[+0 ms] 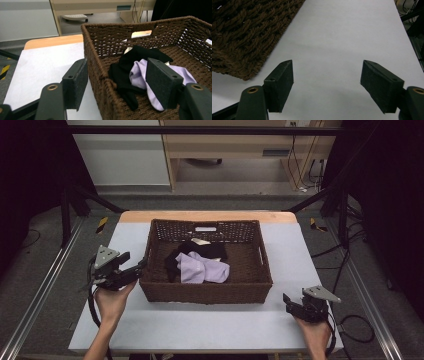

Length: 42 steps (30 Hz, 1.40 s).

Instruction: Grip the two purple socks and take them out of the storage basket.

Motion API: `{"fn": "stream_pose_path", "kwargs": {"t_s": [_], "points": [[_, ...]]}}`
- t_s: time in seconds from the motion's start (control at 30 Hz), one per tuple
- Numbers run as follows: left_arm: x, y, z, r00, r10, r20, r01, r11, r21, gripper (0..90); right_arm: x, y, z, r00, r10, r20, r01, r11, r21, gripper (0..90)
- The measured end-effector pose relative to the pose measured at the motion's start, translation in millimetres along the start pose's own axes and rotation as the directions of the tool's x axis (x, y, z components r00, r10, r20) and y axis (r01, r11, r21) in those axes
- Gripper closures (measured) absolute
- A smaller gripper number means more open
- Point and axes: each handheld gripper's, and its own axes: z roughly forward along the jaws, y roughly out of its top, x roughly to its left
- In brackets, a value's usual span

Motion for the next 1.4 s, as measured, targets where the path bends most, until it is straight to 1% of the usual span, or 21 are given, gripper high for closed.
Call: {"fn": "stream_pose_path", "kwargs": {"t_s": [0.13, 0.23, 0.33, 0.4, 0.47, 0.5, 0.53, 0.77, 0.87, 0.93, 0.97, 1.0, 1.03, 1.07, 1.3, 1.33, 1.37, 1.4], "points": [[-6.4, 10.7, 2.1, 0.9998, 0.018, 0.002, -0.018, 0.9998, -0.011, 33.7, -0.8, 0.2, -0.4, 1.0000, 0.008, -0.002, -0.008, 1.000, -0.005, 26.8], [-10.7, 17.1, 6.3, 0.9996, 0.028, 0.007, -0.028, 0.9995, -0.016, 33.3, -0.2, 0.2, -0.6, 1.0000, 0.004, 0.003, -0.004, 1.000, -0.005, 26.7], [-14.8, 22.2, 12.4, 0.9994, 0.023, 0.025, -0.022, 0.9996, -0.020, 32.4, -1.1, 0.6, -1.1, 1.0000, 0.007, 0.006, -0.006, 1.000, -0.014, 26.4], [-18.4, 26.4, 17.1, 0.9991, 0.039, 0.018, -0.038, 0.9991, -0.019, 32.0, -1.3, 0.6, -0.6, 0.9999, 0.011, 0.002, -0.011, 1.000, -0.009, 26.4], [-21.6, 30.4, 21.6, 0.9983, 0.057, 0.008, -0.057, 0.9981, -0.024, 31.9, -1.3, 0.5, 0.2, 1.0000, 0.002, 0.005, -0.002, 1.000, -0.006, 26.4], [-23.9, 32.7, 24.3, 0.9977, 0.067, 0.011, -0.067, 0.9976, -0.015, 31.9, -1.1, 0.6, 0.4, 1.0000, 0.004, 0.002, -0.004, 1.000, -0.004, 26.4], [-25.7, 35.1, 26.6, 0.9969, 0.078, 0.000, -0.078, 0.9969, -0.009, 31.9, -0.8, 0.6, 0.4, 1.0000, 0.006, 0.001, -0.006, 1.000, -0.004, 26.4], [-35.9, 50.2, 44.9, 0.9952, 0.097, 0.009, -0.097, 0.9952, -0.013, 31.9, -1.1, 0.2, 0.4, 1.0000, 0.003, 0.000, -0.003, 1.000, -0.003, 26.4], [-41.2, 54.6, 54.7, 0.9930, 0.117, 0.011, -0.117, 0.9931, 0.005, 31.6, -1.3, 0.1, 0.6, 1.0000, -0.001, 0.002, 0.001, 1.000, -0.001, 26.4], [-44.4, 56.8, 62.1, 0.9917, 0.129, 0.011, -0.129, 0.9916, 0.012, 31.4, -1.5, 0.0, 0.6, 1.0000, 0.000, 0.001, 0.000, 1.000, -0.001, 26.6], [-44.4, 56.8, 62.1, 0.9917, 0.129, 0.011, -0.129, 0.9916, 0.012, 31.4, -1.9, 0.1, 1.1, 1.0000, 0.000, 0.001, 0.000, 1.000, 0.000, 26.6], [-45.6, 57.2, 68.2, 0.9928, 0.118, 0.017, -0.119, 0.9927, 0.019, 31.4, -2.0, 0.1, 1.2, 1.0000, 0.000, 0.001, 0.000, 1.000, 0.001, 26.7], [-45.6, 57.2, 68.2, 0.9928, 0.118, 0.017, -0.119, 0.9927, 0.019, 31.3, -2.0, 0.1, 1.2, 1.0000, 0.000, 0.001, 0.000, 1.000, 0.001, 26.7], [-46.2, 56.7, 73.6, 0.9934, 0.112, 0.024, -0.113, 0.9933, 0.027, 31.3, -2.1, 0.0, 1.2, 1.0000, 0.001, 0.001, -0.001, 1.000, 0.000, 26.8], [-46.0, 52.8, 95.7, 0.9932, 0.112, 0.032, -0.113, 0.9919, 0.058, 31.2, -2.8, 0.0, 1.0, 1.0000, 0.002, 0.001, -0.002, 1.000, 0.002, 27.2], [-45.6, 52.0, 98.5, 0.9937, 0.106, 0.037, -0.108, 0.9924, 0.058, 31.2, -2.8, 0.0, 1.2, 1.0000, 0.003, 0.001, -0.003, 1.000, 0.004, 27.2], [-44.9, 50.7, 102.7, 0.9938, 0.101, 0.046, -0.104, 0.9924, 0.066, 31.2, -2.7, 0.0, 1.5, 1.0000, 0.005, 0.000, -0.005, 1.000, 0.006, 27.3], [-45.1, 49.6, 105.6, 0.9936, 0.104, 0.044, -0.107, 0.9912, 0.077, 31.2, -2.5, 0.0, 1.7, 1.0000, 0.003, 0.002, -0.003, 1.000, 0.007, 27.4]]}}
